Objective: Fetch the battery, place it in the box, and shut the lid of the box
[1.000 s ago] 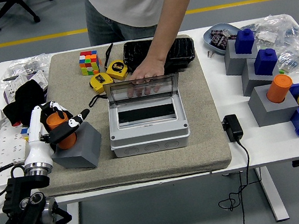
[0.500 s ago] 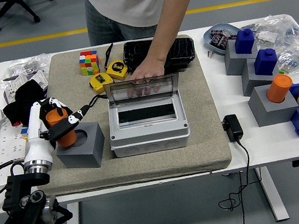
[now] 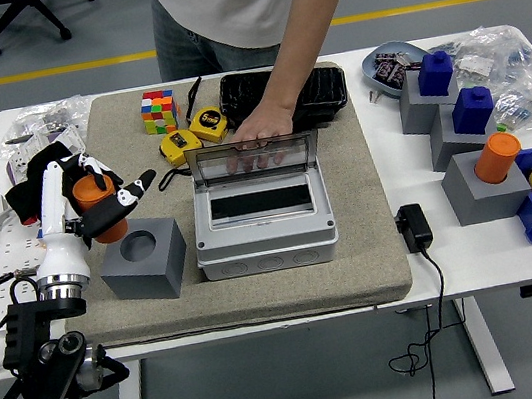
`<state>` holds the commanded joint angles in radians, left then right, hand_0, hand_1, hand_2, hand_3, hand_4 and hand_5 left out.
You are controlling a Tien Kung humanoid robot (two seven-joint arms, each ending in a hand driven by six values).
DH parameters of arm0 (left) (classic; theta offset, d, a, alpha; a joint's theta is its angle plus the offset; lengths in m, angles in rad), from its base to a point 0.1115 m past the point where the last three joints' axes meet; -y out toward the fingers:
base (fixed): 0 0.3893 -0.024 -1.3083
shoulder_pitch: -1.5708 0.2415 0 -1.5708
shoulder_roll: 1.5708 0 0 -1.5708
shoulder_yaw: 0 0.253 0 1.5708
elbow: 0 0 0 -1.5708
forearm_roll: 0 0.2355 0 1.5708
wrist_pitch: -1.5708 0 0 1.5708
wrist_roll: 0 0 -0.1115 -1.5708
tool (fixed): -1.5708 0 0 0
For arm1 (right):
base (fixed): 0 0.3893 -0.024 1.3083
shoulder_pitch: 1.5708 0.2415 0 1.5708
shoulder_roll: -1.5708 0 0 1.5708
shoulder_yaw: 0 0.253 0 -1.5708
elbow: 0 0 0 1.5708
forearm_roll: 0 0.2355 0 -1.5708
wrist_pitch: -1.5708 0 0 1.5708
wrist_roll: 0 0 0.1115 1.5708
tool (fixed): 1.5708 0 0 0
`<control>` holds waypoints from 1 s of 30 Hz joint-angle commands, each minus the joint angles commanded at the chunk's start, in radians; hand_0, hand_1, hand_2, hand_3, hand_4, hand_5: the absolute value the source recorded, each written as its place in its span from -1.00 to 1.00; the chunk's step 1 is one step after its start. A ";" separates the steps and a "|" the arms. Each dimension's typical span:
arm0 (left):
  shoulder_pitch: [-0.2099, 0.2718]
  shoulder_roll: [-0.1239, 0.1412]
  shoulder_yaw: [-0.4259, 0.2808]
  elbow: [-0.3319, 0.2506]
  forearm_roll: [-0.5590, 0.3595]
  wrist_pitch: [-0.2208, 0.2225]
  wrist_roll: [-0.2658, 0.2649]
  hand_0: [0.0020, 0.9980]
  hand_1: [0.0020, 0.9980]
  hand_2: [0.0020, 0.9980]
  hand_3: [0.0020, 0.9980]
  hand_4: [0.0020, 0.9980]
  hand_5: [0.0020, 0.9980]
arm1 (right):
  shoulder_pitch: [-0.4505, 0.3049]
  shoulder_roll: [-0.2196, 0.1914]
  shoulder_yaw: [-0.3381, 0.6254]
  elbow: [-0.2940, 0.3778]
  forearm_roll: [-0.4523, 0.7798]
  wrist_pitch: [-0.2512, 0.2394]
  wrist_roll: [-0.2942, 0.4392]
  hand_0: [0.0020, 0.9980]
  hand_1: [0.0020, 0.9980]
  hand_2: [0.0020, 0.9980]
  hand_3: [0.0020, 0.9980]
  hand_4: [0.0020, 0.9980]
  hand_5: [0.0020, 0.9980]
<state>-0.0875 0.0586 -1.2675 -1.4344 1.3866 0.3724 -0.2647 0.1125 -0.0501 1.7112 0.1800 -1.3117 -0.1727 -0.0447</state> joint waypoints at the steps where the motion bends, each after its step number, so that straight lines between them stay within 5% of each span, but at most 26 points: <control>1: -0.002 0.005 0.008 -0.007 0.023 0.005 0.004 -0.95 -1.00 -0.90 -0.94 0.97 -1.00 | 0.000 0.000 0.001 0.000 -0.001 0.000 0.000 0.63 0.02 0.15 0.87 1.00 1.00; 16: -0.064 0.088 0.223 -0.112 0.444 0.023 0.113 -0.97 -1.00 -0.94 -0.99 0.98 -1.00 | 0.002 -0.003 0.004 0.000 -0.013 0.002 -0.003 0.63 0.03 0.15 0.87 1.00 1.00; 25: -0.153 0.134 0.390 -0.058 0.556 0.022 0.147 -0.96 -1.00 -0.95 -1.00 0.98 -1.00 | 0.003 -0.005 0.008 0.000 -0.021 0.002 -0.006 0.63 0.03 0.15 0.87 1.00 1.00; 30: -0.186 0.123 0.413 -0.001 0.558 0.021 0.149 -0.96 -1.00 -0.96 -1.00 1.00 -1.00 | 0.004 -0.005 0.010 0.000 -0.024 0.002 -0.006 0.63 0.02 0.15 0.87 1.00 1.00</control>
<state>-0.2740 0.1812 -0.8543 -1.4353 1.9447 0.3929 -0.1156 0.1168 -0.0554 1.7208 0.1800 -1.3358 -0.1711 -0.0506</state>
